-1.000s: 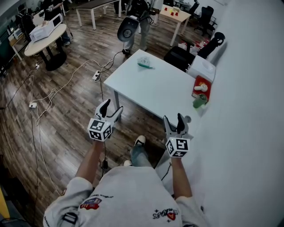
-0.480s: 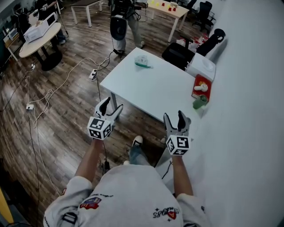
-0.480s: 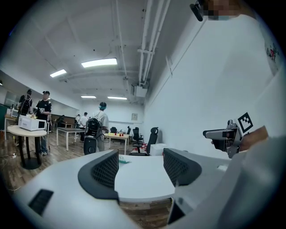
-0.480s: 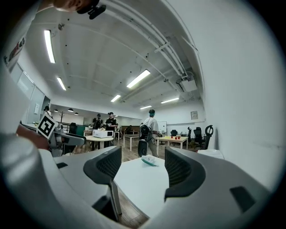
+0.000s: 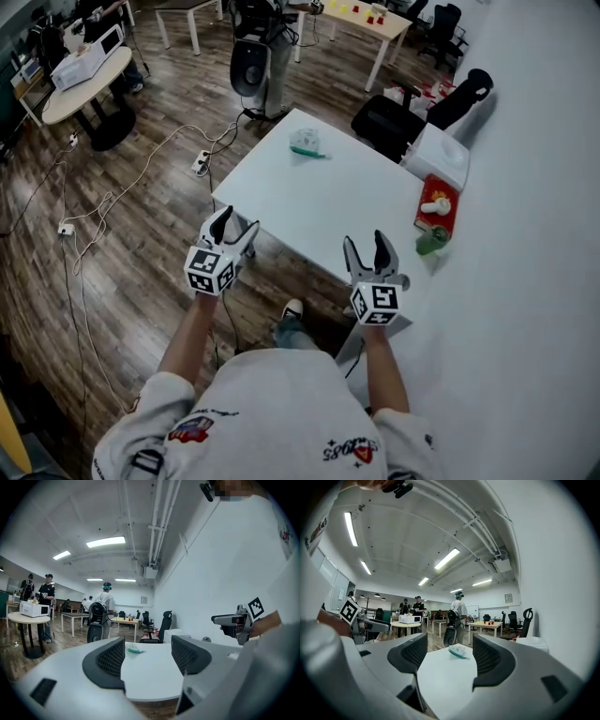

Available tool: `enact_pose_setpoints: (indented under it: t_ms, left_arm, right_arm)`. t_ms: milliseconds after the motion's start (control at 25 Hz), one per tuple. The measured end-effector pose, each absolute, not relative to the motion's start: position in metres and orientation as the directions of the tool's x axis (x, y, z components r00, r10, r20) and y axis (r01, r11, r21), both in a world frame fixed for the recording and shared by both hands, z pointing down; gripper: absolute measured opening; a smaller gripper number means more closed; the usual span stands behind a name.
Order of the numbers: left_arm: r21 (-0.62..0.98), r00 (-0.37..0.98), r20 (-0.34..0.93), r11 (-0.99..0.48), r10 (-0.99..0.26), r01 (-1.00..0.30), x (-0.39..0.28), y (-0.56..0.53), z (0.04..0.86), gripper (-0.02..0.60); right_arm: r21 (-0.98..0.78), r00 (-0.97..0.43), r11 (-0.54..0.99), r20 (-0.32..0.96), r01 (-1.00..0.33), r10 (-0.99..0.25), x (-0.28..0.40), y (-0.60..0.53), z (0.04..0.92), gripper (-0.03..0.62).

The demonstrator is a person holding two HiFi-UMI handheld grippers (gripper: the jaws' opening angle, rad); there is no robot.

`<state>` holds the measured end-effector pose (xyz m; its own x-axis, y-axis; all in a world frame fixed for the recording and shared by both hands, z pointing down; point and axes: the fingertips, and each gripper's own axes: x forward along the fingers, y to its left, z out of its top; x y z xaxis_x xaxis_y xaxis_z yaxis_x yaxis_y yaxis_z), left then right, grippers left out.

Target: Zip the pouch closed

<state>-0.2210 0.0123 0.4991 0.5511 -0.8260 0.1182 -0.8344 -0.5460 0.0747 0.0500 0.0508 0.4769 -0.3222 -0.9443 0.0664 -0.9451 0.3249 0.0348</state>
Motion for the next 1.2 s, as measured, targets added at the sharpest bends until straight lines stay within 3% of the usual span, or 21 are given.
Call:
enact_pose_setpoints:
  t_ms: [680,1200]
  left_arm:
    - [0.077,0.526,0.152,-0.52,-0.837,-0.851,-0.187,-0.158,0.498,0.302]
    - [0.093,0.591,0.188,-0.585,-0.784,-0.806,-0.14,-0.211,0.508,0.302]
  right_arm:
    - [0.014,-0.372,0.375,0.094,-0.927,-0.923,0.081,-0.132,0.491,0.282]
    - [0.001,-0.375,0.378,0.111,-0.926,-0.92,0.101,-0.183,0.5,0.279]
